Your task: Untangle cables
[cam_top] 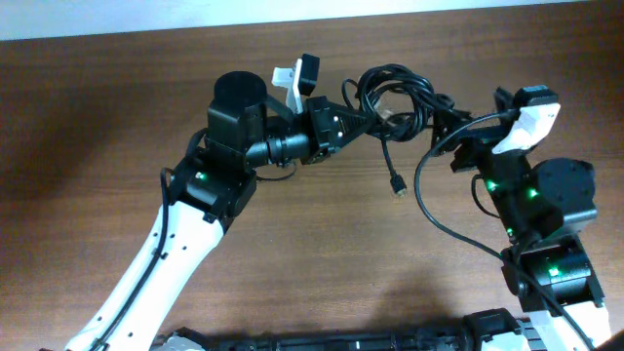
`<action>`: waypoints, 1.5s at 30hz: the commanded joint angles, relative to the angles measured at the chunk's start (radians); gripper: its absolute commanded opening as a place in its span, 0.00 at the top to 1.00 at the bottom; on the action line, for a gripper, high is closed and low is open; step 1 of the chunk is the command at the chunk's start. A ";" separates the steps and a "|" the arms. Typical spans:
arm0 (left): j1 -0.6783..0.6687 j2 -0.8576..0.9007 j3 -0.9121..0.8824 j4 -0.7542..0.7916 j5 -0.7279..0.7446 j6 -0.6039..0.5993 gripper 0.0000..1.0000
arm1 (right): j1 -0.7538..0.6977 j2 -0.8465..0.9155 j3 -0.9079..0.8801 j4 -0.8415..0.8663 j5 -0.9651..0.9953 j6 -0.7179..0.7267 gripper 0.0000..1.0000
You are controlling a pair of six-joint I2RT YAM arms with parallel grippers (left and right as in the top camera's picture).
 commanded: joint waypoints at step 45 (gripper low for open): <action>0.103 -0.015 0.011 -0.046 -0.056 1.234 1.00 | -0.005 -0.005 0.010 -0.235 -0.661 -0.185 0.08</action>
